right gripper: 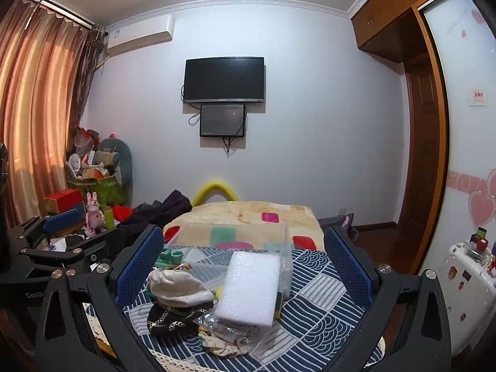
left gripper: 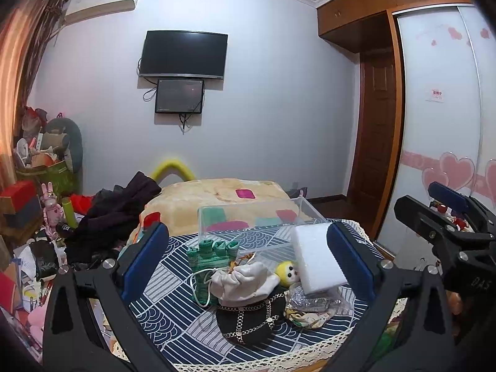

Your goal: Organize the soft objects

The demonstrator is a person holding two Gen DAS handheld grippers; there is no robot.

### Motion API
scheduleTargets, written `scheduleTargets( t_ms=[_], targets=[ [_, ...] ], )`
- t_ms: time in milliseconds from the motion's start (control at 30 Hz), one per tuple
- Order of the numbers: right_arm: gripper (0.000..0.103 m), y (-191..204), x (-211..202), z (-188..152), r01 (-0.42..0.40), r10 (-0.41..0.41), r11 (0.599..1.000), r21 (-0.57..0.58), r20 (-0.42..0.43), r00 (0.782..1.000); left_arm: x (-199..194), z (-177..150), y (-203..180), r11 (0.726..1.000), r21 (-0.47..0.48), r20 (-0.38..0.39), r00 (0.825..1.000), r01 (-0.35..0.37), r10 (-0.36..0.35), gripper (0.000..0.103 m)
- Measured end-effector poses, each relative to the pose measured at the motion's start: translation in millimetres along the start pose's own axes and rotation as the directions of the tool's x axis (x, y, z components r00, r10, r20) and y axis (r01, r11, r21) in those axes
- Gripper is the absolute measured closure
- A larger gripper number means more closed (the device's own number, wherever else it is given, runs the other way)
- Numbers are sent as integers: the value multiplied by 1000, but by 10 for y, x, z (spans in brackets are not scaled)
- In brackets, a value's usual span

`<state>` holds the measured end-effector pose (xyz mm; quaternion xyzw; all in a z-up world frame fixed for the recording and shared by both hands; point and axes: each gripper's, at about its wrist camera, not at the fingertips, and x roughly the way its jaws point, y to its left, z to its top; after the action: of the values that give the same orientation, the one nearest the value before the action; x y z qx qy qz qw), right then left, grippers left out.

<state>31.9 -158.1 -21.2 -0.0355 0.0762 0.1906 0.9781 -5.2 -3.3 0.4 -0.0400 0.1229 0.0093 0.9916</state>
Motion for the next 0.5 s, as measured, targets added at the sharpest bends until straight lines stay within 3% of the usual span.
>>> scheduleTargets(
  t_ms=[500],
  targets=[
    [0, -5, 8, -5, -2, 2, 1000, 6, -1, 1000, -17, 9, -31, 1000, 2, 3, 1000, 4, -4, 0]
  ],
)
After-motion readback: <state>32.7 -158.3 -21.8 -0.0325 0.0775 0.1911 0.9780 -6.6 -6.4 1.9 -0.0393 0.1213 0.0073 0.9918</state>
